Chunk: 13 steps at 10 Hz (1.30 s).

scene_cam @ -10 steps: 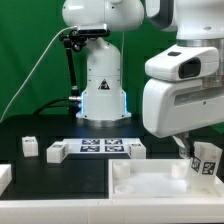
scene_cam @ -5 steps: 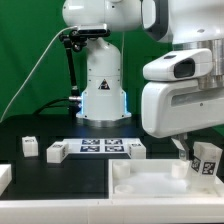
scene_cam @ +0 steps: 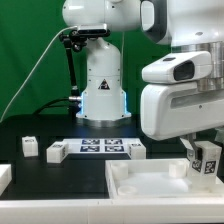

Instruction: Assemble one leg

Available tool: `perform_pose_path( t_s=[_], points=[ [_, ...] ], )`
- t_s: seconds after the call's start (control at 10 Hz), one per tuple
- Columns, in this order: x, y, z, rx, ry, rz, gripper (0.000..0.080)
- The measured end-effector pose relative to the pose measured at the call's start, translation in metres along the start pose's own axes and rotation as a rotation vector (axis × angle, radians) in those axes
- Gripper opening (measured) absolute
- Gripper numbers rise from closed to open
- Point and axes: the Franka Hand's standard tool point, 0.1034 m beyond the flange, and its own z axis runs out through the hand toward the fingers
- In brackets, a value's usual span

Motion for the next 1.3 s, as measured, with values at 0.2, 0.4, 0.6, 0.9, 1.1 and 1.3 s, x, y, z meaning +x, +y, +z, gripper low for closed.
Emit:
perform_pose_path(
  t_s=[0.2, 0.4, 0.6, 0.9, 1.1, 1.3],
  points=[
    [-0.001, 0.002, 0.0, -0.002, -0.001, 0.003, 0.0298],
    [-0.001, 0.004, 0.0, -0.003, -0.001, 0.017, 0.0296],
    [-0.001, 0.007, 0.001, 0.002, 0.03, 0.196, 0.0294],
    [-0.003, 0.011, 0.001, 0.023, 0.066, 0.514, 0.0294],
    [-0.003, 0.013, 0.002, 0.037, 0.078, 0.792, 0.0295],
    [-0.004, 0.01, 0.003, 0.038, 0.072, 1.042, 0.0295]
  ],
)
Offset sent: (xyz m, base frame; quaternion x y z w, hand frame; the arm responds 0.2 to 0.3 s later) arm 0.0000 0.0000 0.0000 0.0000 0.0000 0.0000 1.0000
